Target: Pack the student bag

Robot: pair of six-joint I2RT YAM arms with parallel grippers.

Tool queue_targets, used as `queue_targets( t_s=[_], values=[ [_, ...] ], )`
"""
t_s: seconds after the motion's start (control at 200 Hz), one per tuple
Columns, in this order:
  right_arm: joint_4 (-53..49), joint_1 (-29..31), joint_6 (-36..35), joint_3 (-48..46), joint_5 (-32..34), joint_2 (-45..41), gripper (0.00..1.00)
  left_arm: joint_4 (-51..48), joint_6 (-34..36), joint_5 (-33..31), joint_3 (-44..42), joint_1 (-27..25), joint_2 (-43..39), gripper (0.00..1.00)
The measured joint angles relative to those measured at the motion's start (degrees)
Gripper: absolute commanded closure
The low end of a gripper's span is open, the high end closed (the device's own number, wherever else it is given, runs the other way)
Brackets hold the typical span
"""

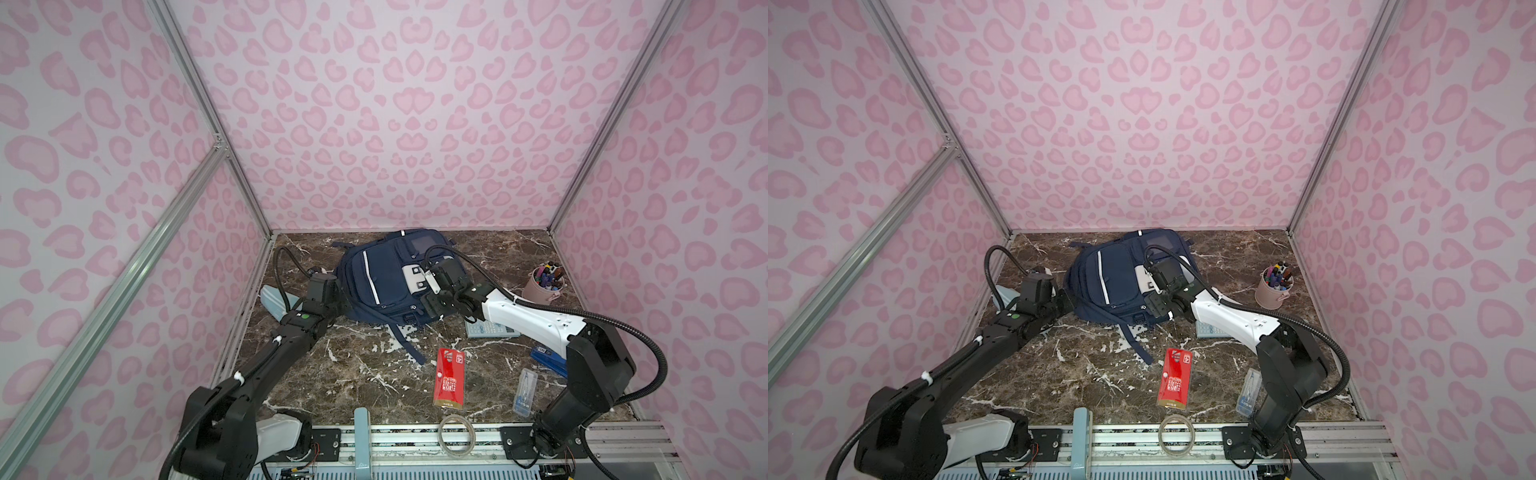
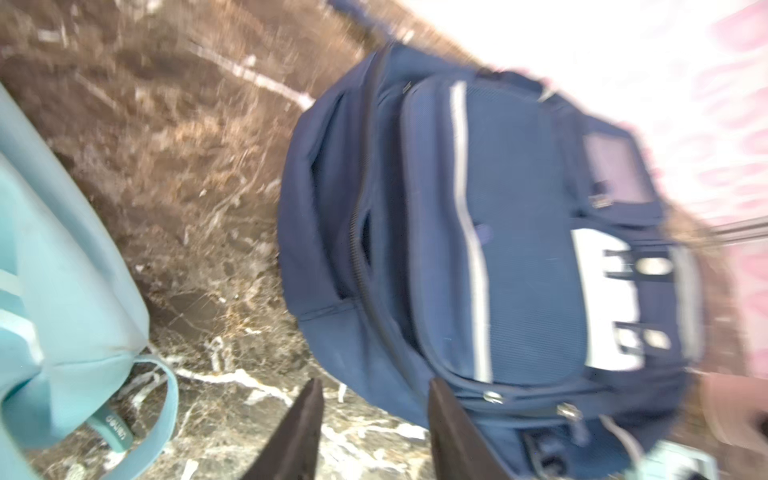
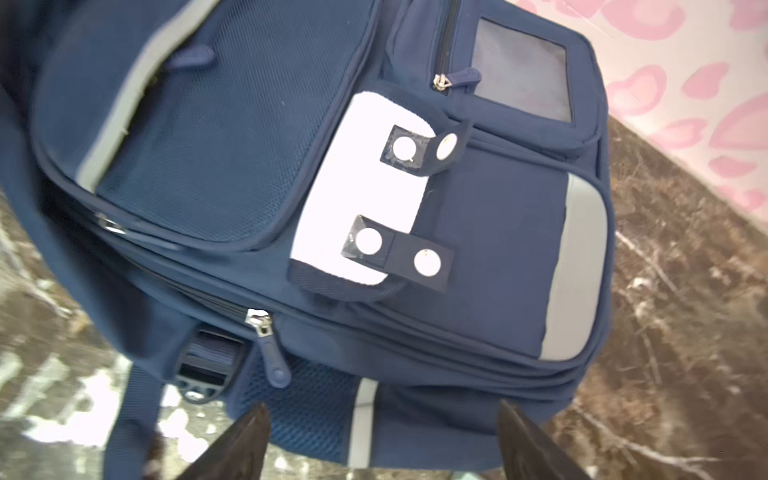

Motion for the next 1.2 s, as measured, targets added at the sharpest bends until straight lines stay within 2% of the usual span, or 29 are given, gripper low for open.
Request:
queue_targets(
  t_s=[0.095,0.215,0.37,0.475,0.57,0.65,0.795,0.925,1.2],
  values=[
    [-0.8,-1.0,-3.8,4.8,0.2,4.2,0.1,0.2,-0.5,5.3,-2.5,-2.4,-5.4,0.25],
    [-0.9,0.3,-7.9,7.5,-0.4,8.9,0.12,0.2,-2.1,9.5,-4.5,-6.0,-9.2,0.25],
    [-0.7,0.8,-11.2,9.0,0.4,13.9,0.19,0.4,-4.1,10.7,-5.8,-10.3,-10.5,0.29],
    [0.7,0.7,-12.7,9.0,1.9,15.6,0.38,0.7,-4.8,10.8,-6.7,-11.9,-9.3,0.32],
    [2.6,1.1,-13.9,8.9,2.8,16.1,0.8,1.0,-5.6,10.6,-7.4,-12.6,-7.6,0.34],
    [4.2,1.8,-14.9,8.7,3.5,16.3,1.0,2.1,-6.0,10.6,-8.0,-13.3,-6.3,0.36],
    [6.7,3.1,-15.2,7.6,3.3,15.1,1.0,2.3,-6.0,8.0,-7.5,-15.8,-5.0,0.37],
    [6.0,2.6,-12.4,8.0,-0.9,12.4,1.0,3.9,-3.8,5.3,-4.5,-18.4,-2.7,0.38],
    [4.6,1.5,-7.0,8.2,-8.7,9.7,1.0,9.9,1.4,-2.4,0.5,-23.8,11.7,0.42]
  ],
)
